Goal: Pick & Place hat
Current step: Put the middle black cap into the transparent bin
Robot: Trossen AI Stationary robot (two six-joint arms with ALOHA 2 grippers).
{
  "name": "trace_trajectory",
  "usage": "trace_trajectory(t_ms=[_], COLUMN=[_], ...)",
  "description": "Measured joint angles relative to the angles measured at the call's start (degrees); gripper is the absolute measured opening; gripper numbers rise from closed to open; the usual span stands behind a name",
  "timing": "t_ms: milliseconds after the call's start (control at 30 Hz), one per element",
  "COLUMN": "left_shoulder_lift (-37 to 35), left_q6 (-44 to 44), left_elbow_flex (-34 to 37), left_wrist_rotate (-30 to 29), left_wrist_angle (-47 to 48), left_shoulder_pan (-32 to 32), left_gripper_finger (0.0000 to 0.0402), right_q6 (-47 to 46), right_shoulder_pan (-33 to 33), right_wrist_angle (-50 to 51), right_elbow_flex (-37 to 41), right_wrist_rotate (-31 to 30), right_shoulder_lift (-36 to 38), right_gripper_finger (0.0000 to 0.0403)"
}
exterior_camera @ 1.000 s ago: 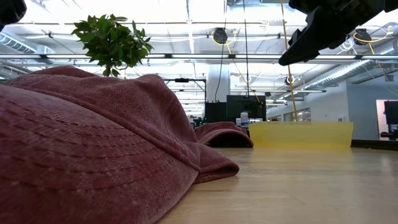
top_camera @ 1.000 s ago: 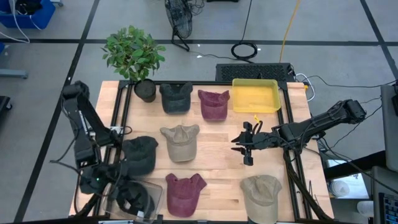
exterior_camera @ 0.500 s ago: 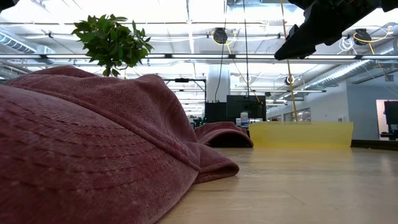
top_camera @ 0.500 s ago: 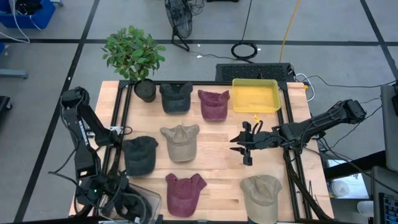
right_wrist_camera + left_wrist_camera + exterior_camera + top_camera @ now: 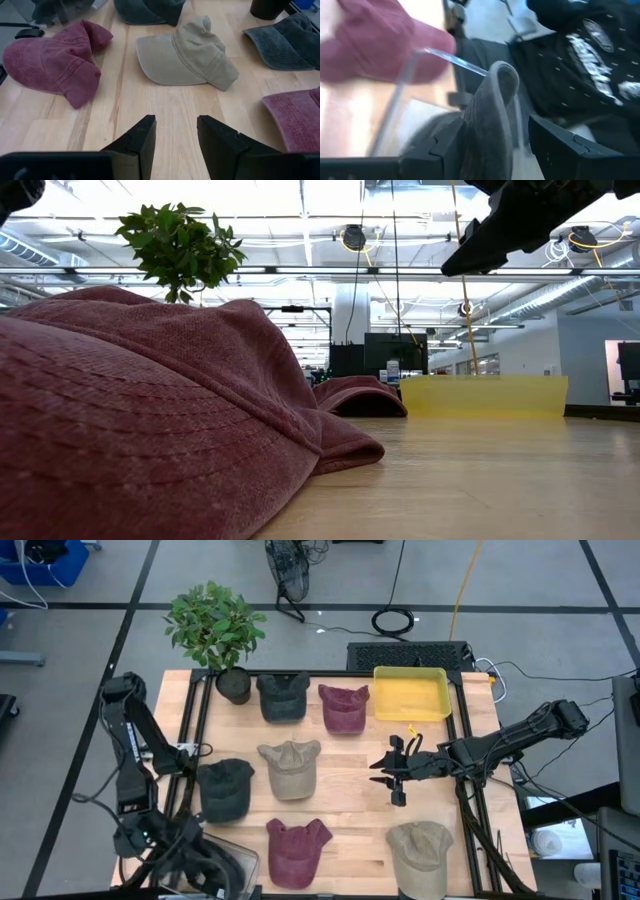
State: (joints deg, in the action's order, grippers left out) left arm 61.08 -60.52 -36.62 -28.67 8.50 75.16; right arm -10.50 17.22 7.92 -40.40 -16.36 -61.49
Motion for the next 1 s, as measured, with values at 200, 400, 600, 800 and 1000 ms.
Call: trace_trajectory(t_ms=[200, 400, 600, 800, 1000], left_shoulder_lift=[0.0, 2.4, 6.1, 4.7, 0.9], left_q6=[4.5, -1.0, -13.2, -12.0, -8.6], left_elbow_flex=[0.0, 0.0, 0.0, 0.0, 0.0], left_wrist_rotate=[-0.2, 1.2, 4.3, 3.6, 2.1], left_wrist_angle=[-1.9, -4.2, 0.8, 1.1, 0.8], left_shoulder_pan=[1.5, 3.1, 5.7, 5.9, 5.9], left_gripper_finger=[0.0214, 0.0195, 0.0132, 0.0095, 0.0102], right_q6=[0.7, -0.7, -0.5, -0.7, 0.5], right_shoulder_pan=[0.0, 0.0, 0.0, 0.0, 0.0], right_wrist_angle=[0.0, 0.1, 0.1, 0.0, 0.0], right_elbow_flex=[0.0, 0.0, 0.0, 0.0, 0.0], right_wrist_rotate=[-0.1, 0.0, 0.0, 0.0, 0.0], right_shoulder_lift=[0.0, 0.0, 0.0, 0.0, 0.0], right_gripper_finger=[0.0130, 0.0130, 0.0130, 0.0130, 0.0130])
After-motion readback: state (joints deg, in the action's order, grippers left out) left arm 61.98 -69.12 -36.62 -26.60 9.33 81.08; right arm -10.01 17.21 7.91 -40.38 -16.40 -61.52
